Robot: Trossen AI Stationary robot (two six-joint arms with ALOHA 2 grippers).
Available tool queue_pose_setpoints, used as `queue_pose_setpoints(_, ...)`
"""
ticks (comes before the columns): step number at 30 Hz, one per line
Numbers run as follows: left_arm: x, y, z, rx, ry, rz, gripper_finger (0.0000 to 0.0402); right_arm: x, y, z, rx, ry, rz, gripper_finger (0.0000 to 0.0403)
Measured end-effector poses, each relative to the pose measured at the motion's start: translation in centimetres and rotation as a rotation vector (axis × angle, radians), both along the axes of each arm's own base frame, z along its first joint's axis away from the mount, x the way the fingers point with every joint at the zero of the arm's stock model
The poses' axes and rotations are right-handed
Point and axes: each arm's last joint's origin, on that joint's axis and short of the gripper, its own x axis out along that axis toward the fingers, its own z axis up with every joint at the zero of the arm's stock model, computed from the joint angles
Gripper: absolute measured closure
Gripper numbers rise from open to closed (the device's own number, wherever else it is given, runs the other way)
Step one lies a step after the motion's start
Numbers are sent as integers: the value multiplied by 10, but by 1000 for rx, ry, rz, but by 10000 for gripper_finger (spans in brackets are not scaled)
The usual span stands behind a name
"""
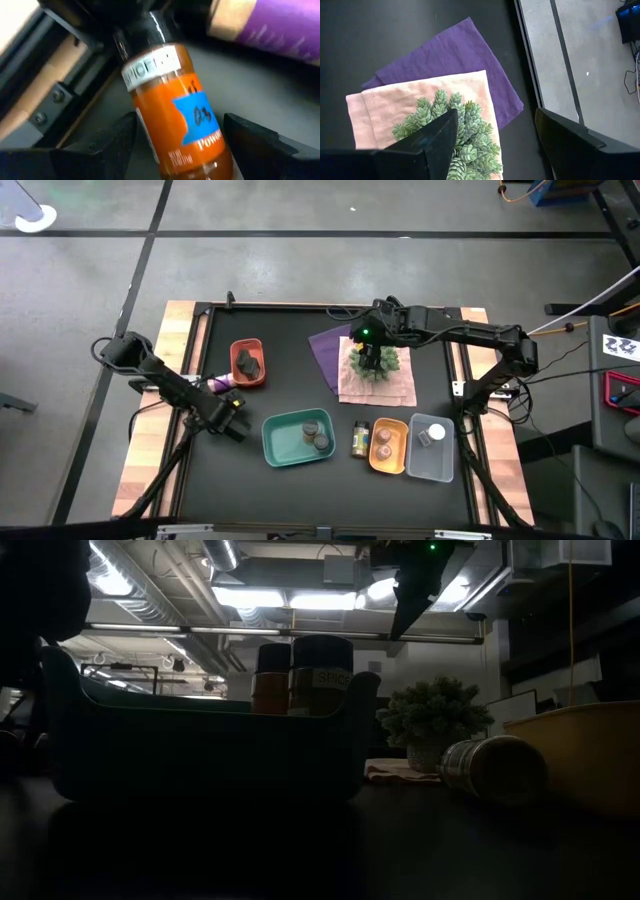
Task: Sort spices by type
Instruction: Put the orange seasoning bottle into the blue bin
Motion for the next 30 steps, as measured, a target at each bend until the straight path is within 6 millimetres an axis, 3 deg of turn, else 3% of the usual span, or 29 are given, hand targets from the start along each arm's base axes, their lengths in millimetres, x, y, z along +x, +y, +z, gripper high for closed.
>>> queue_pose_setpoints(21,-8,5,4,54,93,-10,119,0,0,0,0,0,-1,136)
queue_pose_setpoints(30,-6,18,7,64,141,48,119,0,0,0,0,0,-1,136)
